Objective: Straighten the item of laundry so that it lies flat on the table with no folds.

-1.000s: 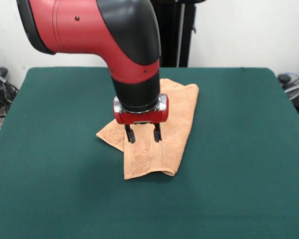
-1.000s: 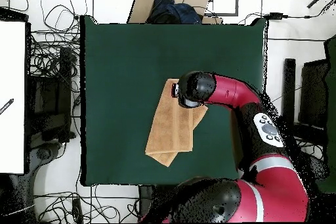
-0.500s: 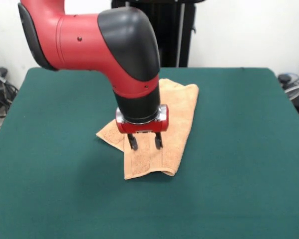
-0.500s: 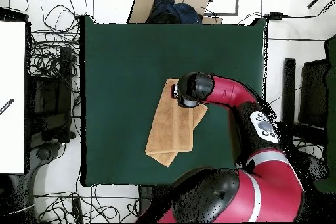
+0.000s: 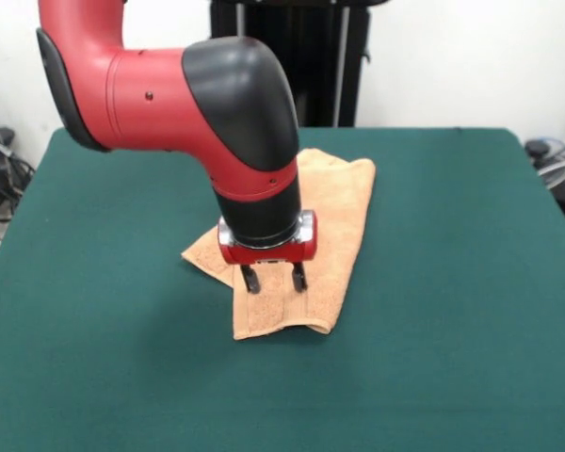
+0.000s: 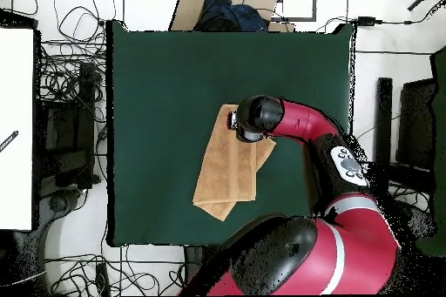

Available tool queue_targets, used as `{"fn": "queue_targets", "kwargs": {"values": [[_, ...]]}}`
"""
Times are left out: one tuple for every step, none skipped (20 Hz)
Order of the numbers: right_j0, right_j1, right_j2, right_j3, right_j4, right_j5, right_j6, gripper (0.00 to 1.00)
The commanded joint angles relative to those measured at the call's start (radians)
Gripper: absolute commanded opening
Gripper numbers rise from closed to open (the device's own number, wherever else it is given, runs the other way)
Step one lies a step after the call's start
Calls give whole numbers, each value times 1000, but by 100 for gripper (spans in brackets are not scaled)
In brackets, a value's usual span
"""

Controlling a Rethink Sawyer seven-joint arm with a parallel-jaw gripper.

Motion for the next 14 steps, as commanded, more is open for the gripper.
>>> {"fn": "queue_targets", "kwargs": {"values": [[-17,44,73,-24,-14,-20,-31,100],[-20,46,78,-25,-6,-11,-30,100],[-22,49,80,-25,-3,-7,-32,100],[-29,49,84,-16,0,-13,-31,100],[-34,51,89,-12,4,-11,-33,100],[-38,53,92,-7,8,-13,-32,100],[-38,49,93,-9,8,-6,-35,100],[-37,39,91,-10,7,4,-36,100],[-32,21,84,-13,-1,19,-42,100],[-29,-4,79,-8,-6,38,-47,100],[-26,-30,74,-3,-11,57,-53,100],[-22,-56,67,4,-12,75,-52,100],[-22,-70,66,9,-10,91,-54,100],[-22,-79,66,10,-8,98,-54,100]]}}
